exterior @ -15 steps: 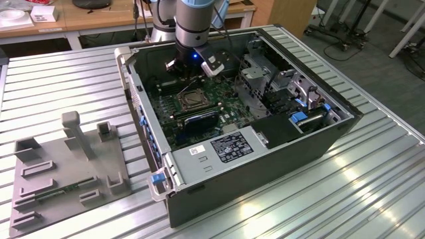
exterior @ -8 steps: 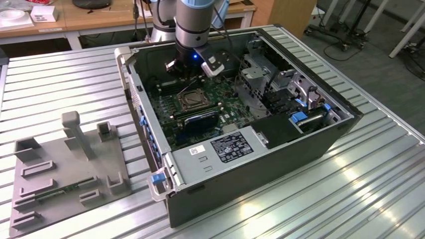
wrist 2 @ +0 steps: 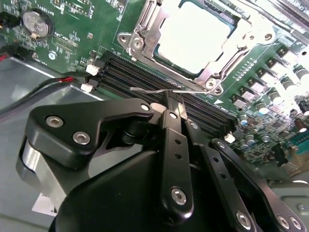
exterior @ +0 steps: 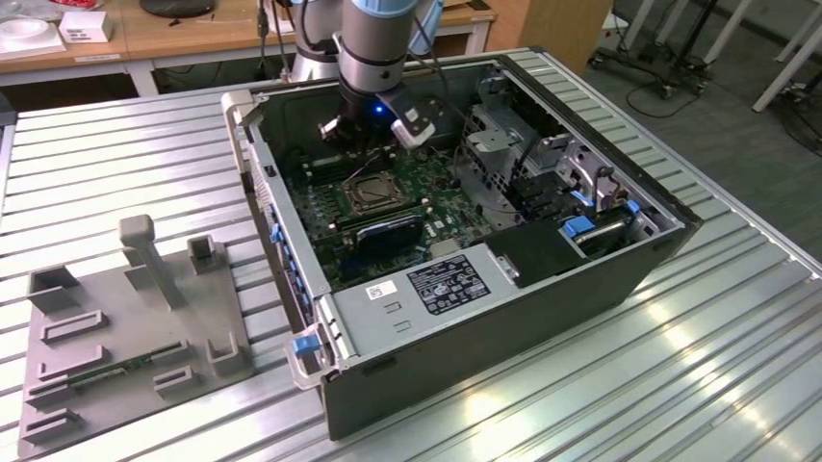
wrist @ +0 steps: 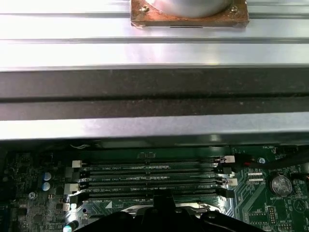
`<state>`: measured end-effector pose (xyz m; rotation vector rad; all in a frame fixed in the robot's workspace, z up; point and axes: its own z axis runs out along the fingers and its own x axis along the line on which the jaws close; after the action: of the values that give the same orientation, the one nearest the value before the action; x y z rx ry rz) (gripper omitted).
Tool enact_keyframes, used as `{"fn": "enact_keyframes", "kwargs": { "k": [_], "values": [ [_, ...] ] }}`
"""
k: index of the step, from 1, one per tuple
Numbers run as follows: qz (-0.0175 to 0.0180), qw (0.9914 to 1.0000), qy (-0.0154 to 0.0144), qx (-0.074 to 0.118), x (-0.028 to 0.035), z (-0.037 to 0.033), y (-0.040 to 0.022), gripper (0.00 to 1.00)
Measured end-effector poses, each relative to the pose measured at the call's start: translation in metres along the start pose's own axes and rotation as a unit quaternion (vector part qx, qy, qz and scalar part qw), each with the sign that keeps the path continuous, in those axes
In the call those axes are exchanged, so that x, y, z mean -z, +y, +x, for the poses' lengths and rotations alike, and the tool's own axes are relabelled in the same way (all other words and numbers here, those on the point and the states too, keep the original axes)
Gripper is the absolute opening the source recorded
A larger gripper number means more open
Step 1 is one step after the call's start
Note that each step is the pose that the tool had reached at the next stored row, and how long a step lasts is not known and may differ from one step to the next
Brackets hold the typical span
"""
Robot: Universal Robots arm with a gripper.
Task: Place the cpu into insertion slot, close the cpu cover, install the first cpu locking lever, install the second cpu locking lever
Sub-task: 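Install the first cpu locking lever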
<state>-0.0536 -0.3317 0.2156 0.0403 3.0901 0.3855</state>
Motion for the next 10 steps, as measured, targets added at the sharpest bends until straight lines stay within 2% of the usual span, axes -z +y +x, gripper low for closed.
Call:
{"fn": "enact_keyframes", "kwargs": {
  "k": [3, 10],
  "values": [
    [-0.0001, 0.99999, 0.0009, 0.004, -0.0001, 0.0000, 0.0000, 0.11],
    [-0.0001, 0.99999, 0.0010, 0.004, -0.0004, -0.0020, 0.0000, 0.11]
  ]
}}
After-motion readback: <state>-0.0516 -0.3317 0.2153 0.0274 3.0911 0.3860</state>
